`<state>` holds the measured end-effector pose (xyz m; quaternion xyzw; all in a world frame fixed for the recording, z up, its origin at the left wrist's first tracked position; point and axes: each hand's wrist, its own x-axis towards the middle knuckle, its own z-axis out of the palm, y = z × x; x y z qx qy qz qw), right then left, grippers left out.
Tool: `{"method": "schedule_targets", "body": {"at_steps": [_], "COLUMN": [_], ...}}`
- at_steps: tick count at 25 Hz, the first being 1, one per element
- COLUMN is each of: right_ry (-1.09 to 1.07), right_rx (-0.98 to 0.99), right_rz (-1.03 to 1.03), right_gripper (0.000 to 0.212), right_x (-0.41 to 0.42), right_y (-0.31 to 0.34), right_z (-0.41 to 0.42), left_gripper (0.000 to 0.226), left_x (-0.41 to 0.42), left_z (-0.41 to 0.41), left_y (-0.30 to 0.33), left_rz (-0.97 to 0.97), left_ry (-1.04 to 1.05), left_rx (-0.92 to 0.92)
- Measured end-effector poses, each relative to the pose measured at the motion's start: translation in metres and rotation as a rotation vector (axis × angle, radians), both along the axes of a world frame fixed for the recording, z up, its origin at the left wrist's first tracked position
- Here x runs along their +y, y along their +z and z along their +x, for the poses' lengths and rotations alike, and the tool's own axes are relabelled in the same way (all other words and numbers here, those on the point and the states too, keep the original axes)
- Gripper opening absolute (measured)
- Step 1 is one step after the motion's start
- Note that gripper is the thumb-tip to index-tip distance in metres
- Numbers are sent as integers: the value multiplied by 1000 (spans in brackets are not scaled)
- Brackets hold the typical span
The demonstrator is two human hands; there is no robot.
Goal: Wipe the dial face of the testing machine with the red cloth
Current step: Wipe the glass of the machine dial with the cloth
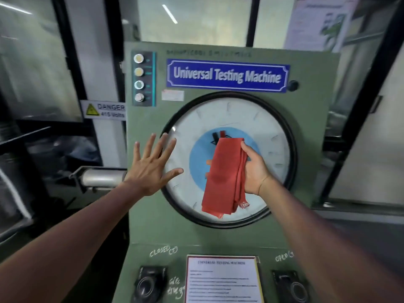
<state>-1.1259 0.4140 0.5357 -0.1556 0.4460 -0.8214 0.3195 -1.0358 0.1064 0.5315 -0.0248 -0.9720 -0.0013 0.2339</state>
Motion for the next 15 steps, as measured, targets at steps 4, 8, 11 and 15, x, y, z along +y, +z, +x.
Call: {"method": "schedule_targets", "body": {"at_steps": [4,8,11,15], "right_ry": [-206,-341,-560,-1146], "right_rx": [8,-14,-5,441], "right_rz": [1,41,184,642], "right_gripper": [85,74,60,59], "right_x": [40,63,62,43], "right_y": [10,3,29,74], "right_z": [-11,-21,-43,-77], "left_gripper": [95,95,96,94], "left_x": [15,25,25,15], "left_z": [-54,-91,-117,-146], "left_y": [13,8,12,10], "left_rz": [-7,-15,-25,-12], "left_ry": [-120,-157,-152,-63], "left_rx": [48,27,70,146]}}
